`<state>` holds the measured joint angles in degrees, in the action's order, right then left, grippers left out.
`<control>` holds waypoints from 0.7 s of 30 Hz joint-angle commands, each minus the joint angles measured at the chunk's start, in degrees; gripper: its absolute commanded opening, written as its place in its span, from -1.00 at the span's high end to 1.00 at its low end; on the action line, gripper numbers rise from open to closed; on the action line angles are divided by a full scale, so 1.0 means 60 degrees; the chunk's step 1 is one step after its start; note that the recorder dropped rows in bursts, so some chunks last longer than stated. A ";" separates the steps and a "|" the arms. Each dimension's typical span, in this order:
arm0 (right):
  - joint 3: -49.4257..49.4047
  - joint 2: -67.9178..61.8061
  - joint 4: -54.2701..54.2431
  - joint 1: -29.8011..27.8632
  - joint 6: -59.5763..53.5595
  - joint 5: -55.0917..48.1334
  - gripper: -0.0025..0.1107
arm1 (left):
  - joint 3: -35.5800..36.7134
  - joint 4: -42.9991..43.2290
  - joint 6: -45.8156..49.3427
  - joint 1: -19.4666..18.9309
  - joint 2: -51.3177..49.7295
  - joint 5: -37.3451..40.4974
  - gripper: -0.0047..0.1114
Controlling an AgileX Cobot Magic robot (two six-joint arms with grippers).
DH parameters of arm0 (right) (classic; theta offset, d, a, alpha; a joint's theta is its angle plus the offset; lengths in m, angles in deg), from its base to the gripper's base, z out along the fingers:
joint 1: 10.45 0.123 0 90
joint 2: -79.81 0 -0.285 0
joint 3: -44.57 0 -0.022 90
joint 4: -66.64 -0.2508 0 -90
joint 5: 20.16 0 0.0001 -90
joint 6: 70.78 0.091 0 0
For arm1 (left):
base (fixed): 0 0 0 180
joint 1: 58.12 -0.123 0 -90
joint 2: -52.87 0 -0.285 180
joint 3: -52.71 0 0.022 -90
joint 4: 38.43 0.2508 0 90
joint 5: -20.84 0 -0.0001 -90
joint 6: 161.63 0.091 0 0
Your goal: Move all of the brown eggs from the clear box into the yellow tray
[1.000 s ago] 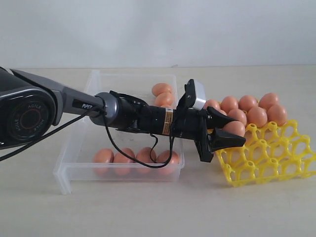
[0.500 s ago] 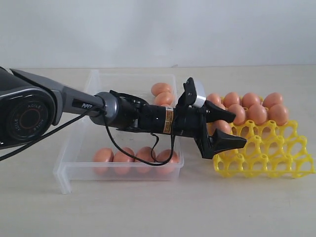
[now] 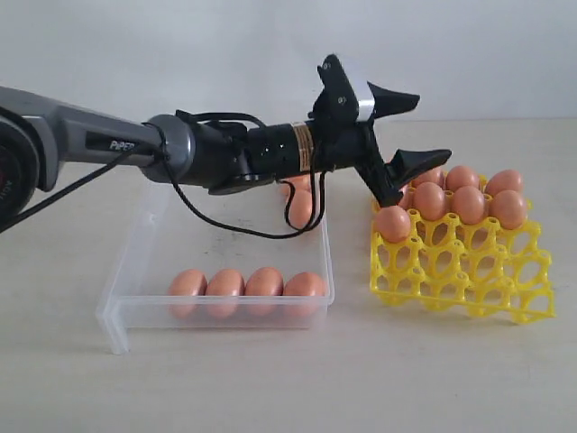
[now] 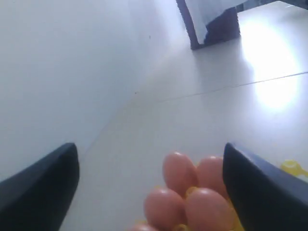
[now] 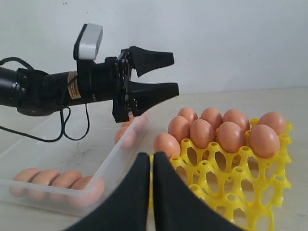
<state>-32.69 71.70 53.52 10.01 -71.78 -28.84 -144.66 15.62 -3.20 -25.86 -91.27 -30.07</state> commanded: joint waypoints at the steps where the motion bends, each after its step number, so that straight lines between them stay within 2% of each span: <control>1: 0.0006 0.0053 0.0005 0.0009 -0.0031 0.0036 0.96 | 0.0424 -0.1162 0.0104 -0.0446 0.0987 0.1443 -0.39; 4: 0.0006 0.0053 0.0005 0.0009 -0.0031 0.0036 0.96 | 0.1719 -0.2377 0.0898 -0.1121 0.2510 0.2808 -0.38; 7: 0.0006 0.0053 0.0005 0.0009 -0.0031 0.0036 0.96 | 0.3627 -0.3393 0.1427 -0.2151 0.4369 0.3180 -0.36; 10: 0.0006 0.0053 0.0005 0.0009 -0.0031 0.0036 0.96 | 0.5130 -0.3461 0.1524 -0.2964 0.5999 0.3137 -0.23; 19: 0.0006 0.0053 0.0005 0.0009 -0.0031 0.0036 0.96 | 0.8647 -0.3482 0.1835 -0.4975 0.9719 0.1389 0.31; 21: 0.0006 0.0053 0.0005 0.0009 -0.0031 0.0036 0.96 | 0.9107 -0.4363 0.1835 -0.5287 1.0250 0.1003 0.51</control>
<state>-32.69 71.70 53.52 10.01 -71.78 -28.84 -93.84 -5.41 7.10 -55.20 -34.42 -20.03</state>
